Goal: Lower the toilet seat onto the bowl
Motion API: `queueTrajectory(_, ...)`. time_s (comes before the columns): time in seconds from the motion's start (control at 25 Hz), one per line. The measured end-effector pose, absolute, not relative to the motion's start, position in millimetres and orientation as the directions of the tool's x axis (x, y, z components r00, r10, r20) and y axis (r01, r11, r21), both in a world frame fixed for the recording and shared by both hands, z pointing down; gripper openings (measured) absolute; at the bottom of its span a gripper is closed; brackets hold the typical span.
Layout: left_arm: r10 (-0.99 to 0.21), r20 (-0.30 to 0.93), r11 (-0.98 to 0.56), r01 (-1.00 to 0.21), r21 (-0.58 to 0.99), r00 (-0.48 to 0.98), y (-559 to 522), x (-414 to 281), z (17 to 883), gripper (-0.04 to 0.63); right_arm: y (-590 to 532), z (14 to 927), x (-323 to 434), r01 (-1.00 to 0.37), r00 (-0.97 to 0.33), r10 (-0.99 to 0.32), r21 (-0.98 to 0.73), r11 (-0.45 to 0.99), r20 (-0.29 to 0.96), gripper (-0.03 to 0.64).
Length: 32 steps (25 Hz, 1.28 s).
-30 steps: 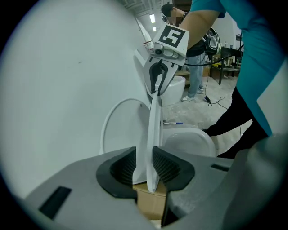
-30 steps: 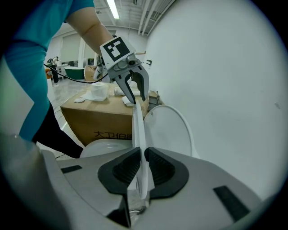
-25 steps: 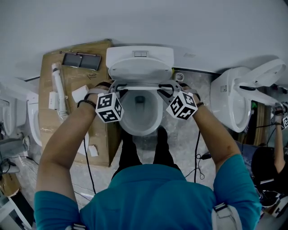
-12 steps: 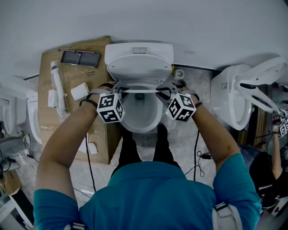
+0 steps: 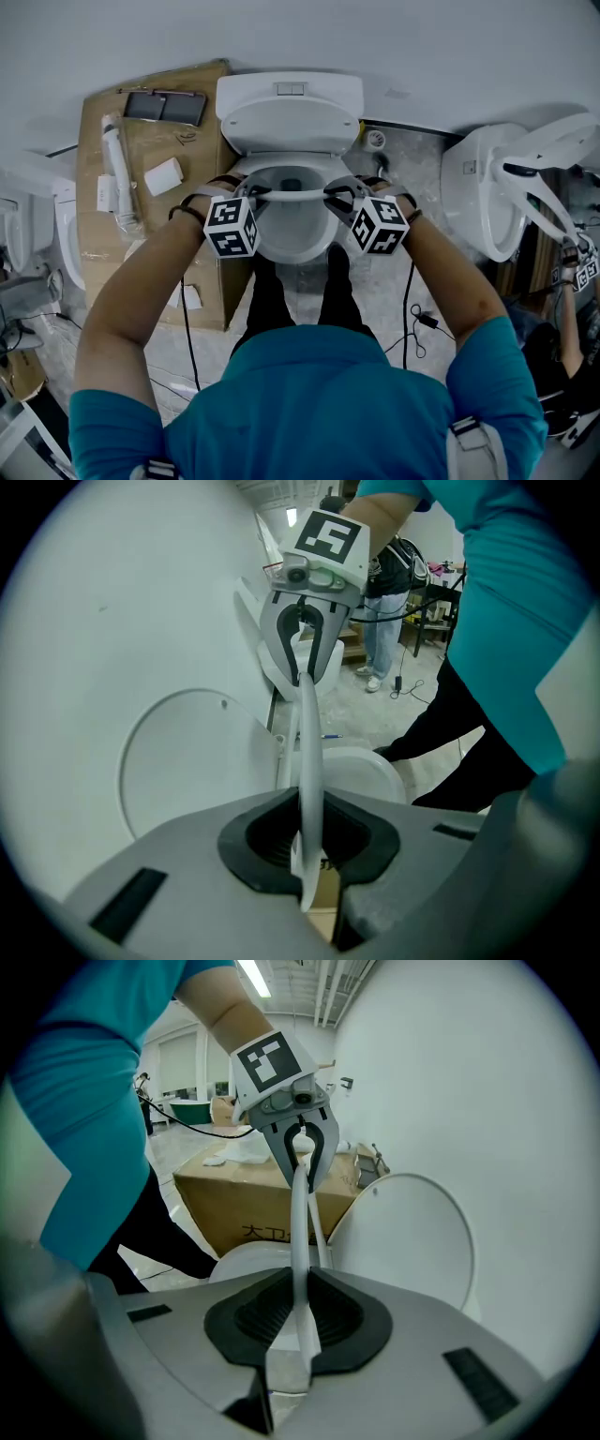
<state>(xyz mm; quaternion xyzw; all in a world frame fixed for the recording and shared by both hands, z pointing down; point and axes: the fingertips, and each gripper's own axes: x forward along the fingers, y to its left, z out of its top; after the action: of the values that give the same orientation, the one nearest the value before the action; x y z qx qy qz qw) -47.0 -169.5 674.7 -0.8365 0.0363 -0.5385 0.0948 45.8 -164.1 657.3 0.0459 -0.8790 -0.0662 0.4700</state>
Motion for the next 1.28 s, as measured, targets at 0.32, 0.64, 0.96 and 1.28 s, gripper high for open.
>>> queueTrajectory(0.32, -0.082, 0.917, -0.986, 0.1, -0.131, 0.39, -146.7, -48.4, 684.3, 0.04, -143.7, 667.6, 43.8, 0.049, -0.525, 0.0, 0.03, 0.998, 0.851, 0.067)
queueTrajectory(0.64, -0.009, 0.934, -0.985, 0.157, -0.069, 0.357, -120.9, -49.2, 696.8, 0.058, -120.5, 692.5, 31.8, 0.136, -0.459, 0.168, -0.118, 0.984, 0.872, 0.12)
queueTrajectory(0.96, 0.044, 0.941, -0.98, 0.195, -0.024, 0.336, -97.7, -50.6, 710.1, 0.081, -95.2, 711.1, 26.5, 0.221, -0.382, 0.32, -0.251, 0.943, 0.867, 0.169)
queueTrajectory(1.28, 0.098, 0.938, -0.974, 0.224, 0.022, 0.334, -81.4, -48.6, 718.3, 0.1, -79.0, 723.0, 25.4, 0.255, -0.345, 0.423, -0.35, 0.901, 0.838, 0.201)
